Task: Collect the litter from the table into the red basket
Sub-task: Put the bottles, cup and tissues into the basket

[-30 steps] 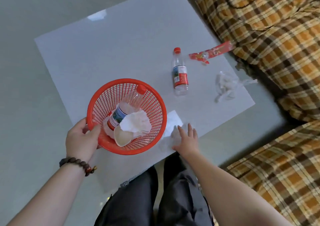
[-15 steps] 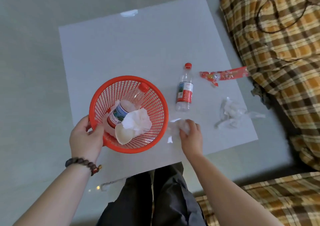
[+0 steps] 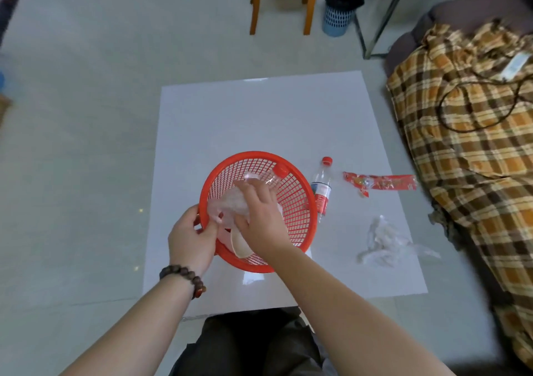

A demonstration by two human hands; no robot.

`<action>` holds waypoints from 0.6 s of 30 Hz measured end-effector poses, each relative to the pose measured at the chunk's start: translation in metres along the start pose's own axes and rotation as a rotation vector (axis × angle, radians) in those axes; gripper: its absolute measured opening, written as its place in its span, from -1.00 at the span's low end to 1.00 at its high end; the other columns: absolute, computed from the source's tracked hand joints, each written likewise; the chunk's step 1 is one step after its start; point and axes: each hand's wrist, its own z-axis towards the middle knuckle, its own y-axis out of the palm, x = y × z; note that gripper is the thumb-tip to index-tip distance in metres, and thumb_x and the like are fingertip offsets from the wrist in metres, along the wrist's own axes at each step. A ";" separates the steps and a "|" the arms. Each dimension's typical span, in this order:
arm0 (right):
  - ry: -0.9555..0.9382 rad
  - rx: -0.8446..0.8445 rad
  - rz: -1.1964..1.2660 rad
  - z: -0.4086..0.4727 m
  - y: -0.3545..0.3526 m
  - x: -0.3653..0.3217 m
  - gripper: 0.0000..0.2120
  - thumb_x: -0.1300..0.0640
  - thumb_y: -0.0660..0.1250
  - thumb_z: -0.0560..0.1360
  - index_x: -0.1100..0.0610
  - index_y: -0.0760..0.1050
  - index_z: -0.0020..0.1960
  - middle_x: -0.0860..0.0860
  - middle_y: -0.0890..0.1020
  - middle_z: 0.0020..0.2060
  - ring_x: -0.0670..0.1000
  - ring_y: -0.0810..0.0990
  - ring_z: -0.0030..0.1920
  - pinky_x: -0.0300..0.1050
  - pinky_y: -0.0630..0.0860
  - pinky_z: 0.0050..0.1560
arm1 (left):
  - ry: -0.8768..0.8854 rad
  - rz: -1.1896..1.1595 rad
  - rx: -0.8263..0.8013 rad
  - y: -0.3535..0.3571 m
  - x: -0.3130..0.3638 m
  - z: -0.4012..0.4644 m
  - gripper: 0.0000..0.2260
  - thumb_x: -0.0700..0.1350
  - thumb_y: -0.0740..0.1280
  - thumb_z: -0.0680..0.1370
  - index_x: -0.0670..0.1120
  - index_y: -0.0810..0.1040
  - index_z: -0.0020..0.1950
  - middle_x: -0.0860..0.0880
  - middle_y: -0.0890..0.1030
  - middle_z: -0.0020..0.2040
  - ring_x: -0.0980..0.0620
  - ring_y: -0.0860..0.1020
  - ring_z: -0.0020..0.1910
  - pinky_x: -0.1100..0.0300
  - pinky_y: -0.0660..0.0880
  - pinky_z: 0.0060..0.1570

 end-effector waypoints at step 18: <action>0.583 0.150 -0.054 0.020 -0.038 0.186 -0.35 -0.05 0.35 0.45 0.01 0.17 0.46 0.13 0.25 0.43 0.17 0.23 0.40 0.08 0.29 0.33 | -0.140 -0.096 0.163 0.005 -0.018 0.024 -0.95 0.10 0.40 0.50 0.18 0.64 -0.07 -0.04 0.67 0.01 -0.09 0.67 -0.12 0.06 0.64 -0.38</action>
